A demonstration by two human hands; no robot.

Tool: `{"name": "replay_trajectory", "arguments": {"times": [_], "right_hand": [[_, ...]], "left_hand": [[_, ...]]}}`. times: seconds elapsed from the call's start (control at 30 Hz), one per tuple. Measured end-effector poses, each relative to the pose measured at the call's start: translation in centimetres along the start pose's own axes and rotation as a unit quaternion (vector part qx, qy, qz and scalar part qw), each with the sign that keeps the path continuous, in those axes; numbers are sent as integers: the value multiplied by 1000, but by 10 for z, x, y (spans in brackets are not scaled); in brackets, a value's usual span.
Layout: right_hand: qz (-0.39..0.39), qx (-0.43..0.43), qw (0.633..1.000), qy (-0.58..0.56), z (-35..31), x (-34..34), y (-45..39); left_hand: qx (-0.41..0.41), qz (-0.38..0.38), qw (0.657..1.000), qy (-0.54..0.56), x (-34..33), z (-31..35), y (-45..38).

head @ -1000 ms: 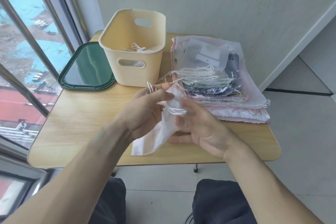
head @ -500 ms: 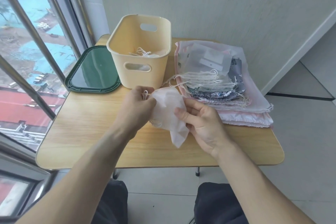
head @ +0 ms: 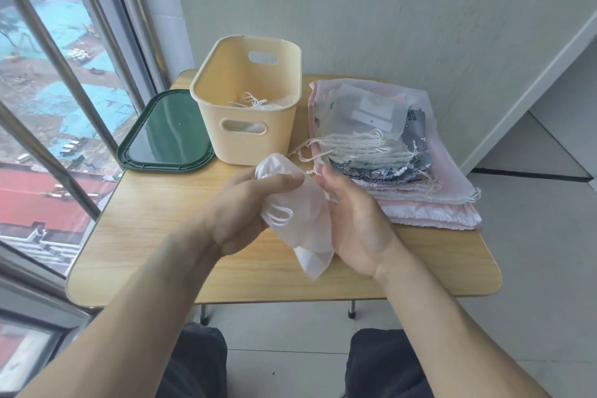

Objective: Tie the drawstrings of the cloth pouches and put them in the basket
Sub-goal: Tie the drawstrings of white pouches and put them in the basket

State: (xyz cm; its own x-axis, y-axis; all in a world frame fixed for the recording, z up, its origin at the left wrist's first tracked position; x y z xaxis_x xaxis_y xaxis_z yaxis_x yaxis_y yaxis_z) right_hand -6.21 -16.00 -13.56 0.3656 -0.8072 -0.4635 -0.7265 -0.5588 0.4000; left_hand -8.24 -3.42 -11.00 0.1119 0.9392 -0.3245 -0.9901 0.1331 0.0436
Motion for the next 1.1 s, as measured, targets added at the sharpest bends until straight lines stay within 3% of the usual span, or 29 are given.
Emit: {"name": "replay_trajectory", "arguments": {"times": [0.07,0.13,0.23,0.37,0.43,0.53,0.67,0.8,0.97,1.1], "right_hand": [[-34,-27,999,3,1,-6,2],[-53,-40,998,-22,1,-9,4],[-49,-24,996,-75,-1,-2,4],[-21,-19,999,-43,-1,4,1],[-14,-42,998,-43,2,6,0],[-21,-42,999,-26,3,2,3],[48,76,993,71,-13,11,2],[103,158,972,142,-29,18,9],[153,221,952,148,-36,14,13],[211,244,942,93,-45,23,20]], "left_hand": [[27,-22,997,62,-8,-4,2],[25,-38,997,56,-11,-5,2],[9,41,997,-67,-1,-7,-1],[-38,156,940,-302,15,3,4],[-3,126,949,-289,11,-2,3],[42,29,985,-166,-1,-13,1],[25,14,993,-114,0,-9,-1],[-10,-18,986,-166,-2,2,-1],[-135,78,941,-299,4,35,-8],[-212,236,920,-230,37,72,-20]]}}
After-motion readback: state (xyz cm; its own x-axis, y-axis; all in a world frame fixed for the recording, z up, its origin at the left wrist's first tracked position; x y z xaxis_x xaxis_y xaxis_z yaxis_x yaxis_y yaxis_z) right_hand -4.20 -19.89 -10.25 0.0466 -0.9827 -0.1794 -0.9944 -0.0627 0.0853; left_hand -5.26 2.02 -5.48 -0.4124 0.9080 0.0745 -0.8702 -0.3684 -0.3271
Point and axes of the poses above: each hand's wrist, its own y-axis away from the middle knuckle, its own x-axis out of the back of the hand, z = x × y, the point moved 7 cm from there along -y, towards the middle knuckle, and after that the axes turned 10 degrees about -x, right-handed, at the moved point
